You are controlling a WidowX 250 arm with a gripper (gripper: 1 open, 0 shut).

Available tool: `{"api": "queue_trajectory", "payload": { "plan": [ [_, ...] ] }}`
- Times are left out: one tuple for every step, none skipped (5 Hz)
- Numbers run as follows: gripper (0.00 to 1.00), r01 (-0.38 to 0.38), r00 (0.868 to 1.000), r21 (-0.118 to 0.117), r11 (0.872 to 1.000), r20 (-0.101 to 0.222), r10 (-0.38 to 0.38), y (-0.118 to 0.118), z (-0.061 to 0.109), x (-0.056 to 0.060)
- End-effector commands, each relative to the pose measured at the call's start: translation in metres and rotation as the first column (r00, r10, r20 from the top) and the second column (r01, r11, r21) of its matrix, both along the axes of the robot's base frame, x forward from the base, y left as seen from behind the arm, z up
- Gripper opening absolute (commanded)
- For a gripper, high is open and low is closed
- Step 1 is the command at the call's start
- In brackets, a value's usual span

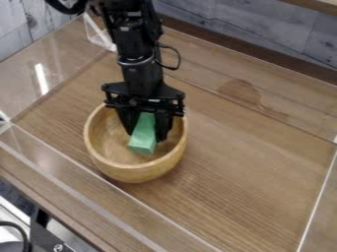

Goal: Move green stick from inside the wooden bowl to the table next to it

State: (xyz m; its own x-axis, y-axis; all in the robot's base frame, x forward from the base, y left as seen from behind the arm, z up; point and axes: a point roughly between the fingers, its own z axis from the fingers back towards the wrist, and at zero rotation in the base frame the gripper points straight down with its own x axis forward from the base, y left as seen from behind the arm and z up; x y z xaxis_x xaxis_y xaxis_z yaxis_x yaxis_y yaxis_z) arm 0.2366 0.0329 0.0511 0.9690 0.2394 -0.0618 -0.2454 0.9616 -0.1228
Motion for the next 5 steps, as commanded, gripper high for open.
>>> {"api": "queue_trajectory", "payload": {
  "plan": [
    [0.0, 0.001, 0.999, 0.006, 1.0, 0.039, -0.002, -0.0001, 0.0091, 0.0116],
    [0.0, -0.001, 0.999, 0.004, 1.0, 0.038, 0.0, -0.0006, 0.0098, 0.0125],
    [0.0, -0.002, 0.999, 0.002, 1.0, 0.038, 0.002, -0.0012, 0.0103, 0.0135],
    [0.0, -0.003, 0.999, 0.0, 1.0, 0.038, 0.003, -0.0017, 0.0105, 0.0142],
    [0.0, -0.004, 0.999, 0.0, 1.0, 0.038, 0.004, -0.0021, 0.01, 0.0146]
  ]
}}
